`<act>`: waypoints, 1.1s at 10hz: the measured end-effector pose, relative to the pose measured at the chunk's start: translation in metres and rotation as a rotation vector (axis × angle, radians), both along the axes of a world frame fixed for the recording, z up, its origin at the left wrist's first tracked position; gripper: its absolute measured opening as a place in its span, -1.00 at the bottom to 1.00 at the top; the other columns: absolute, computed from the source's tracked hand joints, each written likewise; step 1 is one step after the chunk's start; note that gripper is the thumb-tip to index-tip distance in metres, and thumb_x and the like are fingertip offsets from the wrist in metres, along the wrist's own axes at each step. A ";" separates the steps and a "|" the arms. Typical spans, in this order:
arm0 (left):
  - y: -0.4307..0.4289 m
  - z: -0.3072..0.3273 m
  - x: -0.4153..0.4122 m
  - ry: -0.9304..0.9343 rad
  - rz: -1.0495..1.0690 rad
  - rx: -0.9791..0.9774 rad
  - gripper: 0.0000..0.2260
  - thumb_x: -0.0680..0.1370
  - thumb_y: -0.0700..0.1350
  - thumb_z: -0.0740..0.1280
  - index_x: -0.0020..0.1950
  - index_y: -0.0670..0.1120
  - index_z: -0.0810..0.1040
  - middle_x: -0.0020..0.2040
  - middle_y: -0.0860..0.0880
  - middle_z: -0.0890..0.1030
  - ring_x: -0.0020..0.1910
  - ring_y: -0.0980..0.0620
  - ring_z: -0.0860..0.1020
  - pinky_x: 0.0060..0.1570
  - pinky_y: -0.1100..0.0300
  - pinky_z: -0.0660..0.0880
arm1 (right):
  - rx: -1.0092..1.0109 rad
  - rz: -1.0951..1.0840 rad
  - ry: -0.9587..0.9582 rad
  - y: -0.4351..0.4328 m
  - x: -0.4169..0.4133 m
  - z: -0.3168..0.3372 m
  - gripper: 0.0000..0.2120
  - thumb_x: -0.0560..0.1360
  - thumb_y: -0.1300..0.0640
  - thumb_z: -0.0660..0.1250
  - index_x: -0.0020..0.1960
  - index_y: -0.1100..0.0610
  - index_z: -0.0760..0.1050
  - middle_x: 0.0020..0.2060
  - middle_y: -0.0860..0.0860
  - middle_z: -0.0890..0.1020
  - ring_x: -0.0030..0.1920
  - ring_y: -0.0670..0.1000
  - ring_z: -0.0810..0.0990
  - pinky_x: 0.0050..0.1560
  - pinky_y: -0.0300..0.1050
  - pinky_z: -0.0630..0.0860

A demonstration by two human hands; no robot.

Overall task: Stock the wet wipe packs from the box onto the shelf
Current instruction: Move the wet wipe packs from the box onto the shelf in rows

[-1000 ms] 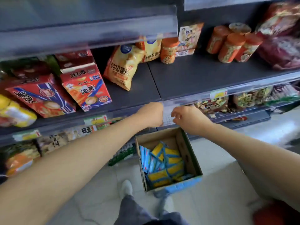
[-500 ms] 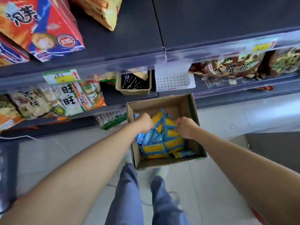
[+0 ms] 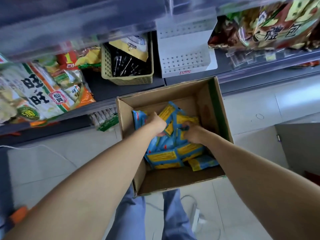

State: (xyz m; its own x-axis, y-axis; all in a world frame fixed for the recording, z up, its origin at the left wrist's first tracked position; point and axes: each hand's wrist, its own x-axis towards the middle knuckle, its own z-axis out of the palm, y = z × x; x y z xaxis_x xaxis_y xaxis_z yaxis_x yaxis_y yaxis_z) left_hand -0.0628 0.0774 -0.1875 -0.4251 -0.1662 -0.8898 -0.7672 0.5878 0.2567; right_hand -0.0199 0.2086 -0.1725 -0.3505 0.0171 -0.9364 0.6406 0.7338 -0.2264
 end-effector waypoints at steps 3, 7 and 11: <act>0.005 -0.001 -0.002 0.010 0.129 -0.008 -0.66 0.55 -0.36 0.26 0.33 -0.33 0.38 -0.27 -0.19 0.65 -0.41 -0.15 0.66 -0.24 0.03 0.65 | 0.010 -0.281 -0.080 -0.002 -0.006 0.000 -0.56 0.62 -0.01 0.07 0.34 0.26 0.37 -0.02 0.26 0.64 -0.36 0.07 0.54 -0.28 -0.13 0.55; -0.013 0.157 -0.009 0.264 -0.273 -0.153 -0.72 0.51 -0.30 0.29 0.10 -0.01 0.63 -0.07 -0.09 0.70 -0.07 -0.07 0.68 -0.04 0.15 0.61 | 0.153 -0.025 0.243 0.022 -0.026 0.122 -0.87 0.43 0.19 0.37 -0.10 0.14 0.43 -0.03 0.16 0.61 0.06 0.19 0.62 -0.23 -0.13 0.52; -0.047 0.326 0.007 0.526 -0.086 0.178 -0.75 0.43 -0.37 0.34 0.07 -0.23 0.66 -0.10 -0.24 0.67 -0.11 -0.16 0.65 -0.16 0.17 0.63 | 0.274 0.344 0.660 0.014 -0.026 0.333 -0.74 0.46 0.26 0.27 0.14 0.27 0.51 0.13 0.20 0.58 -0.02 0.13 0.53 -0.09 -0.11 0.43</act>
State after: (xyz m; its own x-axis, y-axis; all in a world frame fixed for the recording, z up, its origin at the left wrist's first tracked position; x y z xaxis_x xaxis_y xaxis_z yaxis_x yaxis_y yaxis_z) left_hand -0.0562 0.0305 0.1383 -0.8244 0.0224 -0.5655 -0.4601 0.5554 0.6927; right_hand -0.0461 0.2225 0.1603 -0.8594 0.0068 -0.5113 0.1638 0.9509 -0.2626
